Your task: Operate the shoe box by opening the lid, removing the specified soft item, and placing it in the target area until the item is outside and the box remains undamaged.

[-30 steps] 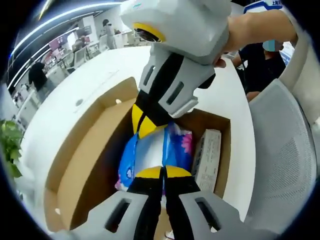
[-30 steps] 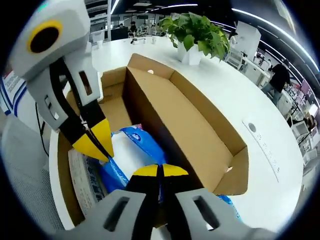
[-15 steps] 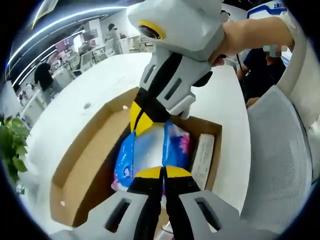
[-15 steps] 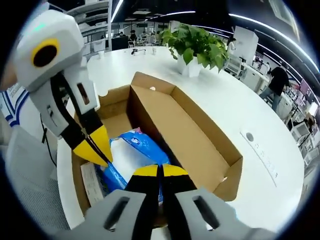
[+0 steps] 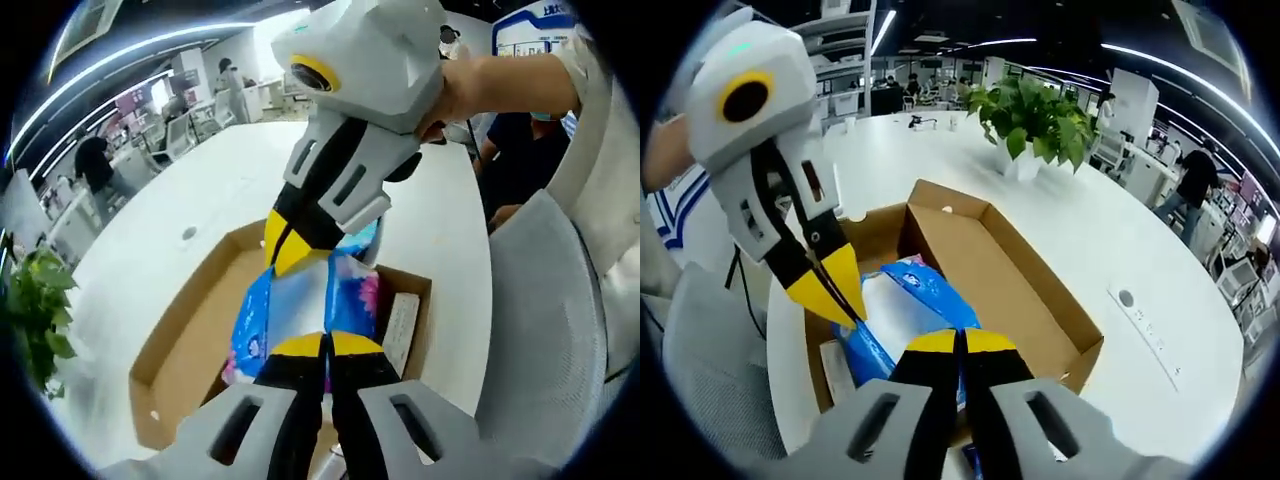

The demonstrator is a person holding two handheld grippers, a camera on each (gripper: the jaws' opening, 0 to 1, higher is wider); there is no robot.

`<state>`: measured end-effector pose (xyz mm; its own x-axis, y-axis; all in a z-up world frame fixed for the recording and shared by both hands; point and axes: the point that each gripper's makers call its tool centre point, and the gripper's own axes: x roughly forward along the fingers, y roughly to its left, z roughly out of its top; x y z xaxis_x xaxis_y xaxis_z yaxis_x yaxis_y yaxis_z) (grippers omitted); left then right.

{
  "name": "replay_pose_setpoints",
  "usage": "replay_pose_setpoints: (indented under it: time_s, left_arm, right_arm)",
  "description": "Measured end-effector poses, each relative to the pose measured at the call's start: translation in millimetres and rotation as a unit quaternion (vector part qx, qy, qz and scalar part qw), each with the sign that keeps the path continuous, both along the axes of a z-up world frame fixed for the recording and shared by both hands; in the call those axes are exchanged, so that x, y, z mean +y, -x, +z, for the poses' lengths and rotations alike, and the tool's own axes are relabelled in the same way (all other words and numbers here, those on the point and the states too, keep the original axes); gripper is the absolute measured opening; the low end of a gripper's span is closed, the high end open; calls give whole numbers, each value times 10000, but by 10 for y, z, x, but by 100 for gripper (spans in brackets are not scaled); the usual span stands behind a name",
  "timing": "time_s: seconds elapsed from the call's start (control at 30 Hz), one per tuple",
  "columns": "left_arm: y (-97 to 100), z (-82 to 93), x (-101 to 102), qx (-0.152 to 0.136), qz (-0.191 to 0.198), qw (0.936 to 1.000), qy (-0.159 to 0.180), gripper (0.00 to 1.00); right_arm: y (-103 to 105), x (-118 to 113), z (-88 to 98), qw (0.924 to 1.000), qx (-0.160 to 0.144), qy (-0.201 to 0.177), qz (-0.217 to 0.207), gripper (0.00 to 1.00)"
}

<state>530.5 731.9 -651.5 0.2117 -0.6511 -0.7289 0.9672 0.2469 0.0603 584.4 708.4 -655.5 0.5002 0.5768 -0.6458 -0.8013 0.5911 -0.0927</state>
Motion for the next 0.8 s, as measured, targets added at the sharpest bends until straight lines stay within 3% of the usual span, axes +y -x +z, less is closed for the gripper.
replay_pose_setpoints:
  time_s: [0.4,0.8]
  left_arm:
    - [-5,336,-238,-97,-72,9999,117,0]
    - [27,420,-610,-164,-257,9992,249,0]
  right_arm:
    - [7,-200,270,9998,-171,-108,-87,0]
    - [67,-618,347,9987,-189,-191,-438,0]
